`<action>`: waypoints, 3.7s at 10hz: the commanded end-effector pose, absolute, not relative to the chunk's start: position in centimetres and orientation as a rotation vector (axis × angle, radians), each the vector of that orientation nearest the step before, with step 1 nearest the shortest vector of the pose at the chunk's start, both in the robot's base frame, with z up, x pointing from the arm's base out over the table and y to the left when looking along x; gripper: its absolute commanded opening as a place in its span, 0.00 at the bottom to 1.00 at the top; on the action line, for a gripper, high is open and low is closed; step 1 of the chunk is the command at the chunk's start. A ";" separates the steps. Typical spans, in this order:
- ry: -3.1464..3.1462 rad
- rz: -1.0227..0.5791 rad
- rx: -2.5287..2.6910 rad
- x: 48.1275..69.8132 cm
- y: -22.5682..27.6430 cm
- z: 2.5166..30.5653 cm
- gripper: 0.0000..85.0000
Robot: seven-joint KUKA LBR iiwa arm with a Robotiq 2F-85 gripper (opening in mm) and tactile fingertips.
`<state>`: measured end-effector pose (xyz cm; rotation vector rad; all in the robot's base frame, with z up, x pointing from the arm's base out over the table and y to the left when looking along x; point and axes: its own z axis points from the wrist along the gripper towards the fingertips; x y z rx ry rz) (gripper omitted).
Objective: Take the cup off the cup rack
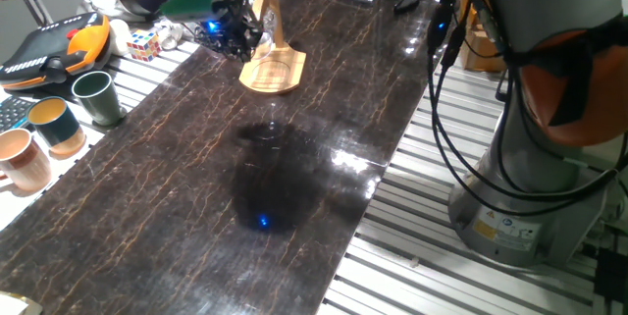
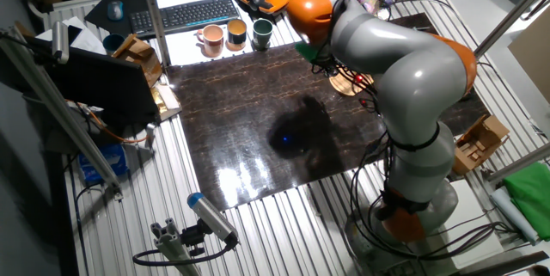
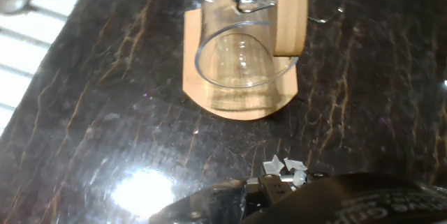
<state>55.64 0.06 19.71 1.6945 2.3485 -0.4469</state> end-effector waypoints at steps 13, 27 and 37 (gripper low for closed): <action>2.315 -0.468 1.706 56.4 0.0 18.3 0.01; 2.244 -0.421 1.697 59.4 -2.4 16.7 0.01; 2.083 -0.442 1.754 61.5 -4.1 17.9 0.01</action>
